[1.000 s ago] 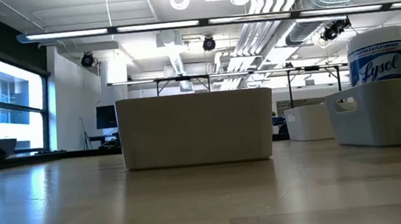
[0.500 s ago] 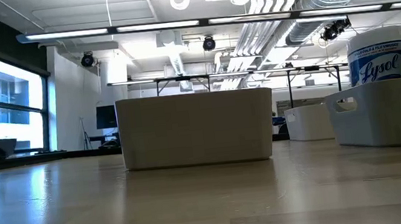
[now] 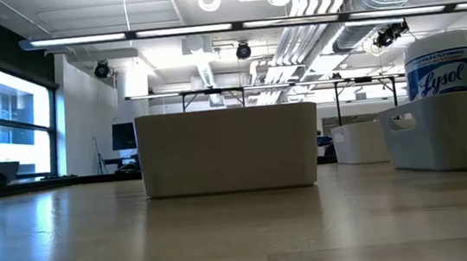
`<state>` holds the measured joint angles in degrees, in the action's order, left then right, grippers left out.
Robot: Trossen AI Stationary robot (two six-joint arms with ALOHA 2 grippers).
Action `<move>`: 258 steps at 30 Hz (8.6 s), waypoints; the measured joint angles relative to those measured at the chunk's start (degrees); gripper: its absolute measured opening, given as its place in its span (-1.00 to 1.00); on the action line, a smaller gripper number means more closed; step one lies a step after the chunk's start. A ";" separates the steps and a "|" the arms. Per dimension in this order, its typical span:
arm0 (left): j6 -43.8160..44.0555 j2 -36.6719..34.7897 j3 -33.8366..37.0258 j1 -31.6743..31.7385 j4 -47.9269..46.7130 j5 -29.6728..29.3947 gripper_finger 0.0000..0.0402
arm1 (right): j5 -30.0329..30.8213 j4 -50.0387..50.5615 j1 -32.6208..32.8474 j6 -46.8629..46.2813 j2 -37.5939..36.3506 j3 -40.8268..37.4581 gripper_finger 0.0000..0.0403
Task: Pick & Place First Aid Supplies
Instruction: Put the blue pad into the white bin, then put the orange pad into the left gray bin
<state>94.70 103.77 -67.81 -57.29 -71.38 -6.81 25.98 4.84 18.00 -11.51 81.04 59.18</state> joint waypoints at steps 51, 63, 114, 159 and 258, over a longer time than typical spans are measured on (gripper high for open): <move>-8.31 -23.43 31.45 -0.17 30.86 0.71 -0.42 | -0.02 -0.02 0.00 0.02 0.00 0.00 -0.24; -7.00 -23.35 31.02 -0.10 28.59 -0.17 -0.95 | -0.01 0.00 0.00 0.02 0.01 0.00 -0.24; -76.77 -28.43 14.85 46.81 49.68 -33.38 -0.93 | 0.27 -12.92 -2.17 10.49 0.40 -0.02 -0.24; -113.92 -29.59 16.28 69.67 78.98 -11.67 -0.93 | -28.15 -29.99 -34.88 10.34 14.47 0.02 -0.53; -54.58 -35.04 16.28 18.35 11.74 1.97 0.26 | -8.91 3.04 -18.63 -1.02 -4.48 -1.74 -0.59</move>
<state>40.12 68.73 -51.53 -38.94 -59.64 -4.84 17.06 7.88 -0.63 -12.53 76.55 57.43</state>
